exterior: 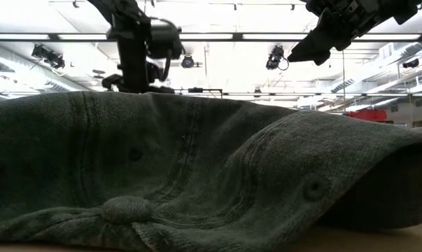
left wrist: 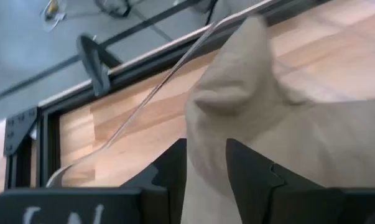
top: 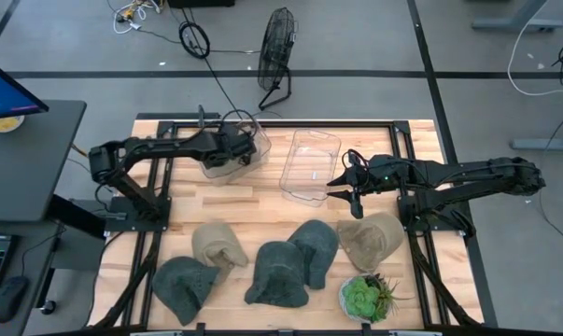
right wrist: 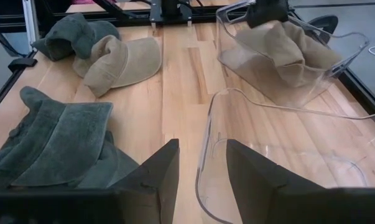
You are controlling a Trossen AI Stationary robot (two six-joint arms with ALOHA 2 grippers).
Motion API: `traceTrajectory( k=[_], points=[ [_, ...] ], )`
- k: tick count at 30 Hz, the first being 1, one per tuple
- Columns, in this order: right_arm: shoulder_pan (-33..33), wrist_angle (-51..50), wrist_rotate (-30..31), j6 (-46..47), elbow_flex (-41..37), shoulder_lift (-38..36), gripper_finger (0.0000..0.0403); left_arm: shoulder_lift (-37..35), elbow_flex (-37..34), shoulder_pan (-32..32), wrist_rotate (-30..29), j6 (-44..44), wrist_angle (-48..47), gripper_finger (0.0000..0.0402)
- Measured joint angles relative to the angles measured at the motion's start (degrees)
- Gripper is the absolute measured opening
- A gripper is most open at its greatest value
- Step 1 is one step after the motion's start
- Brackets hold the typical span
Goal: Pick & Place hat
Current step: Put the middle brown cap into the left transparent bin
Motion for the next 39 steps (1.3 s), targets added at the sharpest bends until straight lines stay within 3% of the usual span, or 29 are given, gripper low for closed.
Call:
traceTrajectory(
  k=[7, 13, 16, 34, 39],
  points=[
    [0.00, -0.02, 0.00, 0.00, 0.00, 0.00, 0.0139, -1.01, 0.02, -7.27, 0.27, 9.40, 3.68, 0.0083],
    [-0.01, 0.03, 0.00, -0.03, 0.00, 0.00, 0.0139, 1.53, 0.02, -9.66, 5.27, 11.65, 8.85, 0.0032],
    [0.00, 0.09, 0.00, 0.46, 0.00, 0.00, 0.0139, 2.71, 0.00, -8.34, 5.23, 9.96, 10.00, 0.0007],
    [-0.01, -0.72, 0.00, 1.68, 0.00, 0.02, 0.0139, 8.63, 0.02, 3.59, 11.01, 8.65, 13.01, 0.0003],
    [0.14, -0.58, -0.09, 1.67, 0.00, 0.84, 0.0139, 8.49, -0.04, 3.19, 11.34, 11.85, 13.56, 0.0003]
  ],
)
